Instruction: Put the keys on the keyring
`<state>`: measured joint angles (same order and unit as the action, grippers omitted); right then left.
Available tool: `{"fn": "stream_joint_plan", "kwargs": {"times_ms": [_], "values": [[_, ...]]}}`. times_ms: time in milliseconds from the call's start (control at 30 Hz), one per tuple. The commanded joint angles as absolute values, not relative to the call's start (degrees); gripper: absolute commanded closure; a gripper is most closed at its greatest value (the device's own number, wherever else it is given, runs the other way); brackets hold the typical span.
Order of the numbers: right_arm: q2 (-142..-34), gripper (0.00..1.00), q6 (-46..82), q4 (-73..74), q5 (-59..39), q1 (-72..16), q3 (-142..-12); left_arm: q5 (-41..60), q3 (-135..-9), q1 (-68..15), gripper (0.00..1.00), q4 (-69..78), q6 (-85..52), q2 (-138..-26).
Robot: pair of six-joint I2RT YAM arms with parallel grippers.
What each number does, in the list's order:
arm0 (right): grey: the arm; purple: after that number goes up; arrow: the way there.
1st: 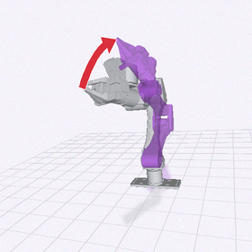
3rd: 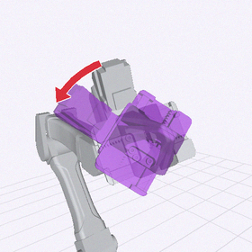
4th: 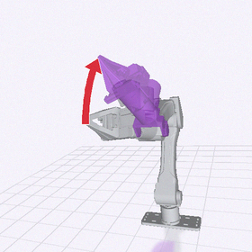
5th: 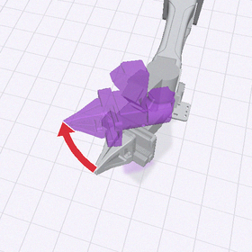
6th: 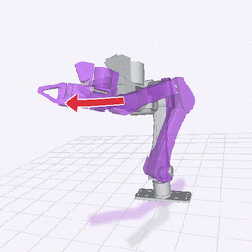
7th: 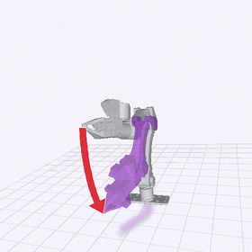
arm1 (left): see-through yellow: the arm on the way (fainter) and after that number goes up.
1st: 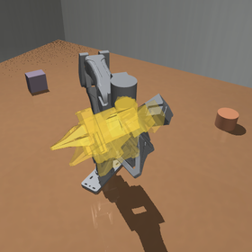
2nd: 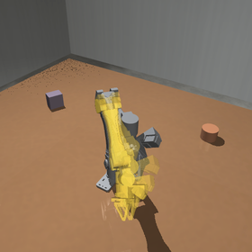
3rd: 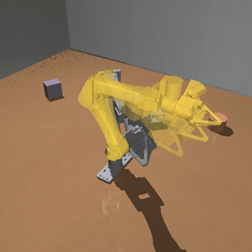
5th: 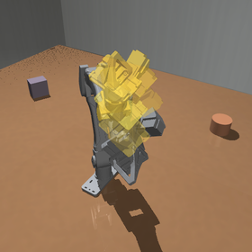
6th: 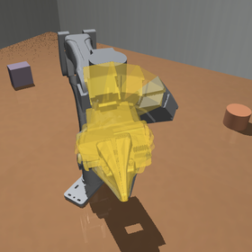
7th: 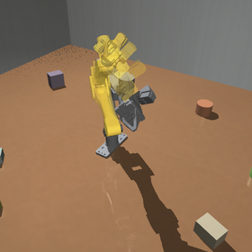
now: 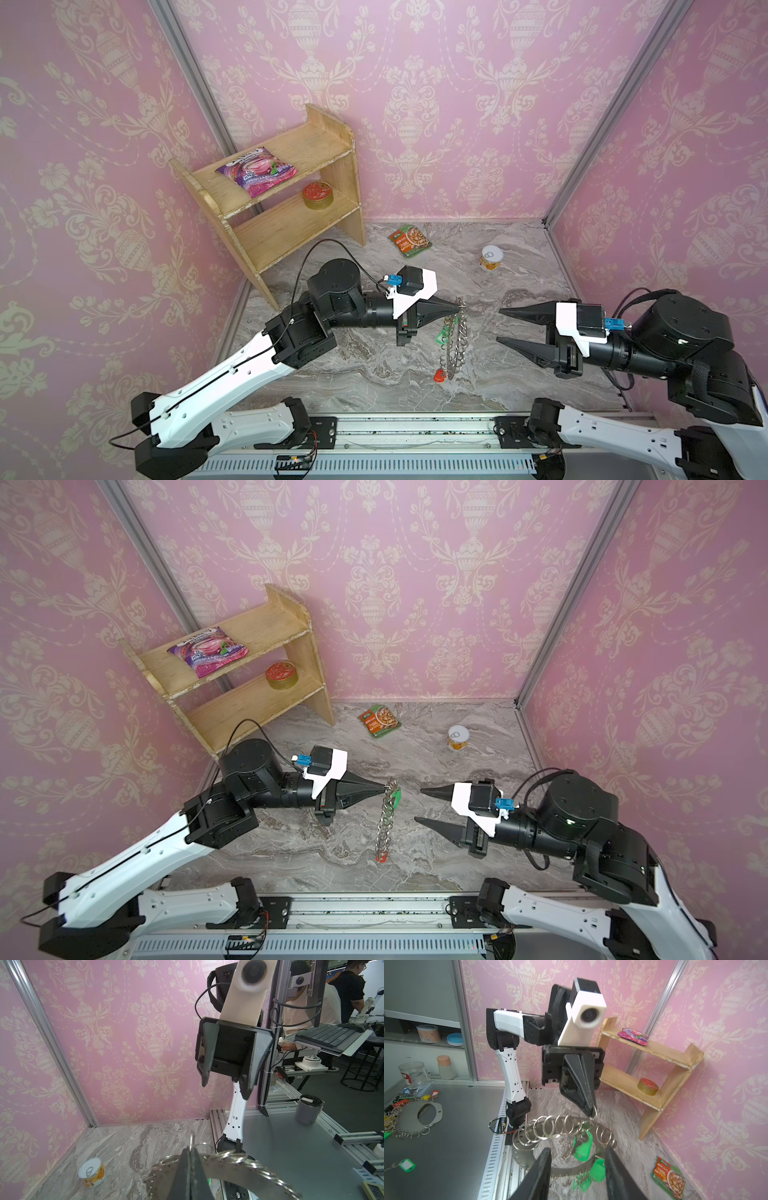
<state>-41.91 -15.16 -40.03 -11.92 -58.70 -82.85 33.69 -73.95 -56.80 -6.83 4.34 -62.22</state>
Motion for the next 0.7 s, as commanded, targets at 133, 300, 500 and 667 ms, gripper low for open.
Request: {"fn": "stream_joint_plan", "kwargs": {"times_ms": [133, 300, 500, 667], "values": [[-43.41, 0.70, -9.66, -33.69, -11.25, -59.00, -80.26, 36.56, -71.56, -56.60, 1.00, 3.41, 1.59, -59.82], [-44.03, 0.73, -8.77, -33.05, -10.48, -58.99, -79.46, 36.64, -70.32, -56.61, 1.00, 5.20, 1.23, -58.99], [-45.35, 0.75, -8.23, -32.14, -10.82, -58.92, -79.28, 37.52, -69.89, -56.68, 1.00, 5.68, 1.17, -58.96], [-46.27, 0.79, -8.24, -31.86, -11.13, -58.89, -79.58, 37.84, -69.61, -56.69, 1.00, 5.80, 1.23, -58.71]]}}
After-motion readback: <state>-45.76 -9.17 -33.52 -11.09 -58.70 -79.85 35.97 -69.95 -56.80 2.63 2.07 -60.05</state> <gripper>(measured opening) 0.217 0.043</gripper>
